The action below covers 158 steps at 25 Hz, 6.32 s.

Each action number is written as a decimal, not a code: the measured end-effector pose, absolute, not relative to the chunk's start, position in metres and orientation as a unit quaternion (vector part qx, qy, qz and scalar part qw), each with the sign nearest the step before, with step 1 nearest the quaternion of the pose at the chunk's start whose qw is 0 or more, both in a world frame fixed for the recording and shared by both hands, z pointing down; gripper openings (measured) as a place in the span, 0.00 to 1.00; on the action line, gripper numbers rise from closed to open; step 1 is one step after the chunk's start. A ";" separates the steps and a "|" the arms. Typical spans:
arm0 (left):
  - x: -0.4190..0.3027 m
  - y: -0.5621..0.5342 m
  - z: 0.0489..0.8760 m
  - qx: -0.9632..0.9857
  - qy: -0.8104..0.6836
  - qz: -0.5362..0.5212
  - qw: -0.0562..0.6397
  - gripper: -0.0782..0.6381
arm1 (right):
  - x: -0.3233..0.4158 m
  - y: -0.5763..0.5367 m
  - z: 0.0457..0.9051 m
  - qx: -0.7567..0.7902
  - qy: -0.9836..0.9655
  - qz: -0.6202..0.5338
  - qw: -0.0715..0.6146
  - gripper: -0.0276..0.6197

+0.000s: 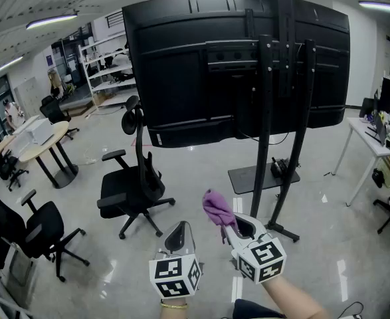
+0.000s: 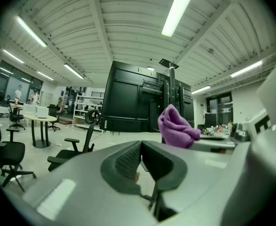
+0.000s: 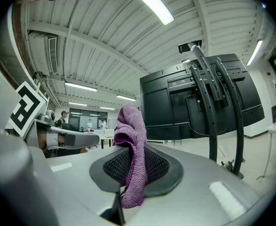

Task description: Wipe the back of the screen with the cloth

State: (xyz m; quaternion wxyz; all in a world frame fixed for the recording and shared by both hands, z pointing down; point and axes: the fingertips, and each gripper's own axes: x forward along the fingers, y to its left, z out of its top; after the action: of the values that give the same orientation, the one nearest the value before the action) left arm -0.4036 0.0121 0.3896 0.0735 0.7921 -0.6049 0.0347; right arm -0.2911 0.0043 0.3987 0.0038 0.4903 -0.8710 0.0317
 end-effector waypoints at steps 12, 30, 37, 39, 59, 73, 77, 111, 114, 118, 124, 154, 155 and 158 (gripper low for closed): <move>-0.432 -0.114 0.394 0.795 -0.602 0.020 0.077 0.12 | -0.275 -0.164 0.365 0.544 -0.838 -0.026 -0.021 0.12; -0.431 -0.366 0.360 0.811 -0.582 0.017 0.063 0.12 | -0.195 -0.461 0.323 0.682 -0.729 -0.050 -0.024 0.12; -0.446 -0.378 0.372 0.799 -0.596 0.028 0.073 0.12 | -0.293 -0.455 0.344 0.596 -0.801 -0.058 0.014 0.12; -0.455 -0.376 0.378 0.792 -0.605 0.029 0.080 0.12 | -0.329 -0.451 0.348 0.564 -0.822 -0.069 0.031 0.12; -0.526 -0.356 0.389 0.742 -0.663 0.030 0.091 0.12 | -0.479 -0.440 0.334 0.356 -0.880 -0.195 0.245 0.12; -0.521 -0.357 0.384 0.754 -0.651 0.040 0.083 0.12 | -0.455 -0.466 0.020 0.473 -0.813 -0.321 0.111 0.12; -0.529 -0.355 0.376 0.748 -0.658 0.042 0.073 0.12 | -0.439 -0.471 -0.050 0.515 -0.783 -0.343 0.070 0.12; -0.361 -0.112 0.427 0.808 -0.576 0.069 0.099 0.12 | -0.190 -0.131 0.396 0.536 -0.840 0.054 -0.065 0.13; -0.308 -0.106 0.424 0.821 -0.559 0.075 0.090 0.12 | -0.143 -0.113 0.410 0.550 -0.831 0.058 -0.062 0.13; -0.222 -0.108 0.421 0.829 -0.549 0.072 0.084 0.12 | -0.069 -0.106 0.411 0.548 -0.833 0.046 -0.055 0.13; -0.084 -0.117 0.418 0.826 -0.556 0.038 0.087 0.12 | 0.056 -0.108 0.403 0.531 -0.846 0.021 -0.046 0.13; 0.233 -0.341 0.395 0.839 -0.539 0.025 0.070 0.12 | 0.293 -0.462 0.331 0.558 -0.827 -0.062 -0.018 0.13; 0.240 -0.352 0.392 0.839 -0.539 0.025 0.064 0.12 | 0.296 -0.475 0.331 0.556 -0.829 -0.063 -0.016 0.12; 0.255 -0.382 0.387 0.842 -0.537 0.025 0.054 0.12 | 0.309 -0.496 0.333 0.541 -0.837 -0.075 -0.013 0.13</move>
State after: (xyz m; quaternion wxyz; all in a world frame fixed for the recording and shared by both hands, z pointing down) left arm 0.2554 -0.3825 0.3872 0.0543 0.8417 -0.5366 0.0253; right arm 0.3092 -0.4959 0.3327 -0.0127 0.5415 -0.8373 -0.0748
